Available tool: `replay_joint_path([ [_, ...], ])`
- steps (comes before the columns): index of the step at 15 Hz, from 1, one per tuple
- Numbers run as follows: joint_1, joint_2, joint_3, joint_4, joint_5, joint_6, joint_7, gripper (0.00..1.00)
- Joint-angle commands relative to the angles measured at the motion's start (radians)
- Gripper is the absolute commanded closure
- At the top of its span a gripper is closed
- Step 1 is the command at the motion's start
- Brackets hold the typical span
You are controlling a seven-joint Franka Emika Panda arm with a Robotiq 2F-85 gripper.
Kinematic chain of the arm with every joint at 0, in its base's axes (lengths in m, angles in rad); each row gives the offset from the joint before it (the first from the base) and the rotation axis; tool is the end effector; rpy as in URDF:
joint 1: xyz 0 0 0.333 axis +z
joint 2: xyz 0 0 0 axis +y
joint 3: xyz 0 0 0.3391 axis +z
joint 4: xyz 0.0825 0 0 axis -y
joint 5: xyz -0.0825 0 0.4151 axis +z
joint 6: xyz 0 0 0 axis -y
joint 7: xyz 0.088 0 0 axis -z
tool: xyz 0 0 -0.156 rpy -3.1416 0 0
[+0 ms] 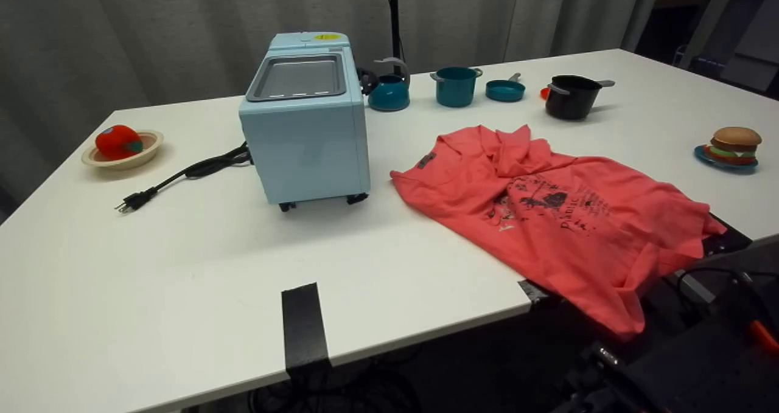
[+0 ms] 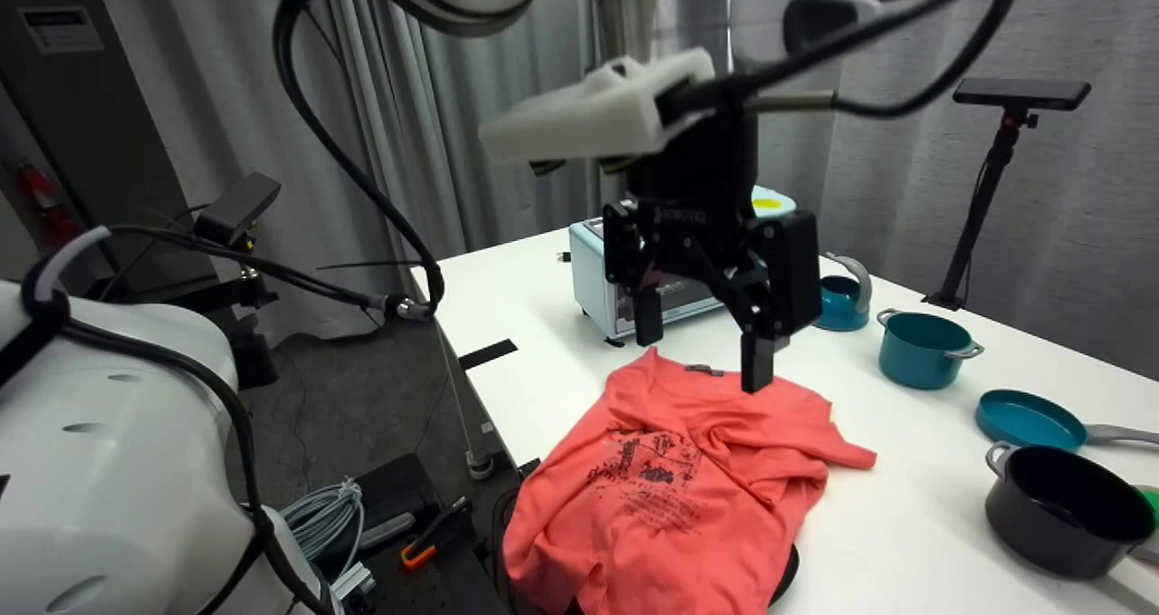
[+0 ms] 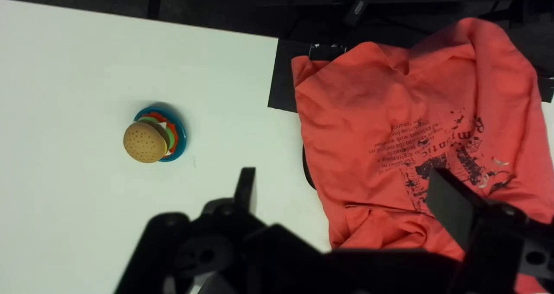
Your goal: Fold the sweatshirt from bottom to top
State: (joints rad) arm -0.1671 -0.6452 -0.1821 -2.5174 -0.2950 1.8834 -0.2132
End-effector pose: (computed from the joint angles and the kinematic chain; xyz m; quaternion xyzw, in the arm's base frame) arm 0.3420 -0.1617 0.4515 0.9963 -0.0050 -0.0184 0.0839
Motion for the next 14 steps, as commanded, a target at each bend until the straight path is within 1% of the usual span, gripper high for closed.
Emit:
replay_joint_path([
  [1, 0.016, 0.101, -0.014, -0.064, 0.023, 0.124, 0.025, 0.0],
  [5, -0.001, 0.21, 0.004, -0.17, 0.014, 0.252, 0.071, 0.0],
  [8, -0.015, 0.284, 0.007, -0.199, 0.015, 0.318, 0.12, 0.0],
  [9, -0.009, 0.246, 0.01, -0.196, 0.014, 0.28, 0.089, 0.0],
  [11, -0.009, 0.27, 0.011, -0.199, 0.013, 0.29, 0.094, 0.0],
  [14, -0.009, 0.263, 0.012, -0.197, 0.014, 0.289, 0.094, 0.0],
])
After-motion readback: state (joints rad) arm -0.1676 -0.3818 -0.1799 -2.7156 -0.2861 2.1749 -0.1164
